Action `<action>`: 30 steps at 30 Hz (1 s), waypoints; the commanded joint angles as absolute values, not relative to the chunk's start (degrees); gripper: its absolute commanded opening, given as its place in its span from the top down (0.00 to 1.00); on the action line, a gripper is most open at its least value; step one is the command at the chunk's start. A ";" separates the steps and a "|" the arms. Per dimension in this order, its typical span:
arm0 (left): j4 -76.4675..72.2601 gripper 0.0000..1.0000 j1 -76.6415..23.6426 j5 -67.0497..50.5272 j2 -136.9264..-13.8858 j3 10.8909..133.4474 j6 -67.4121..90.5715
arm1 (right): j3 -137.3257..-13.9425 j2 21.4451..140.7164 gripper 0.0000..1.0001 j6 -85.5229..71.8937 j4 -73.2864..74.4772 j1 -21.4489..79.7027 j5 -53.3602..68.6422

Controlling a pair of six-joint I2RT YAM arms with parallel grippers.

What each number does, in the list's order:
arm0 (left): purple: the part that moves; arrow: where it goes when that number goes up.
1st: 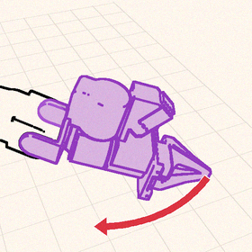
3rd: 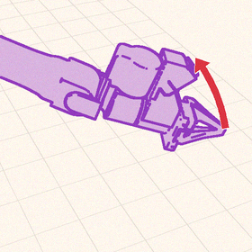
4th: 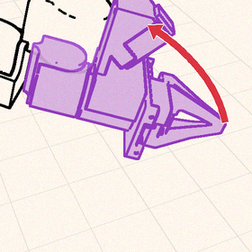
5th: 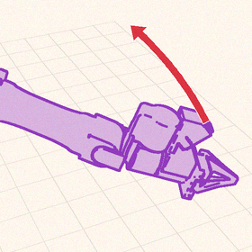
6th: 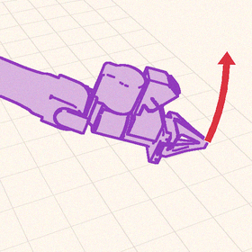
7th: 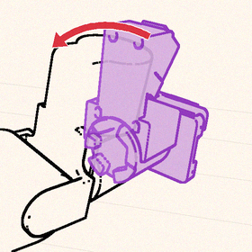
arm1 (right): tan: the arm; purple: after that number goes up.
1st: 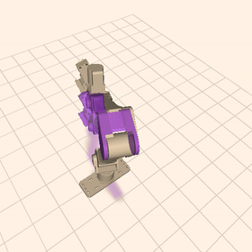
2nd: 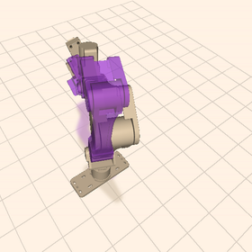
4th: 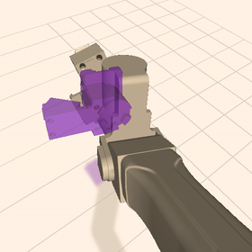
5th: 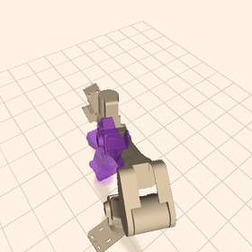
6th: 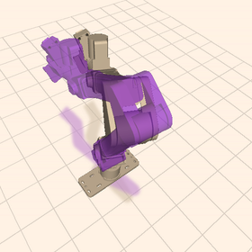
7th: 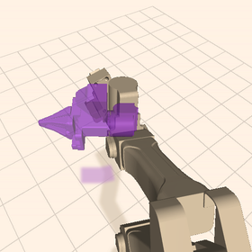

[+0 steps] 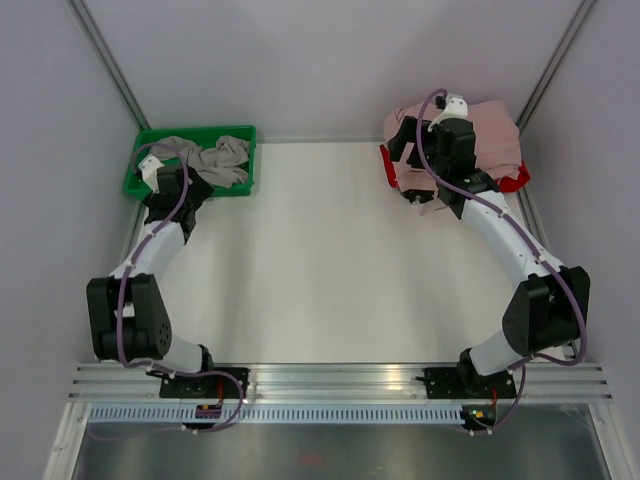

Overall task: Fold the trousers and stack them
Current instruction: Grab the trousers from the pile

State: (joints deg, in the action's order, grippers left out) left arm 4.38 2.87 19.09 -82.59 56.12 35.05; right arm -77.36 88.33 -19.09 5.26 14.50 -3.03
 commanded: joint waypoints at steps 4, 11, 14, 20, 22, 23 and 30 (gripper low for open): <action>-8.25 0.07 7.64 14.95 -91.57 63.10 42.01 | -84.28 92.97 0.02 -24.60 5.97 14.41 -0.44; -17.30 0.07 10.28 8.00 -102.91 71.61 42.45 | -83.06 93.34 0.02 -26.89 6.24 14.41 0.62; -17.67 0.09 10.28 5.98 -108.44 74.78 44.03 | -82.27 92.20 0.02 -26.28 6.42 14.41 -3.51; -11.18 0.09 10.28 6.50 -113.55 81.82 47.11 | -82.79 92.11 0.02 -23.38 6.42 14.41 -8.34; -7.49 0.08 10.20 8.17 -114.34 83.84 47.11 | -83.06 92.98 0.02 -23.29 5.36 14.41 -8.96; -4.77 0.08 10.20 8.87 -115.82 87.50 46.59 | -83.40 93.42 0.02 -23.20 5.01 14.41 -9.14; 22.36 0.11 9.15 20.62 -124.36 103.78 43.51 | -91.49 99.92 0.02 -22.32 8.96 14.50 -7.65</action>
State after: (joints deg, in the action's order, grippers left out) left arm 7.81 9.85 12.86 -121.38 97.95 44.82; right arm -87.29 97.73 -23.49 8.01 14.46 -7.42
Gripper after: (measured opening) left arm 0.891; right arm 0.979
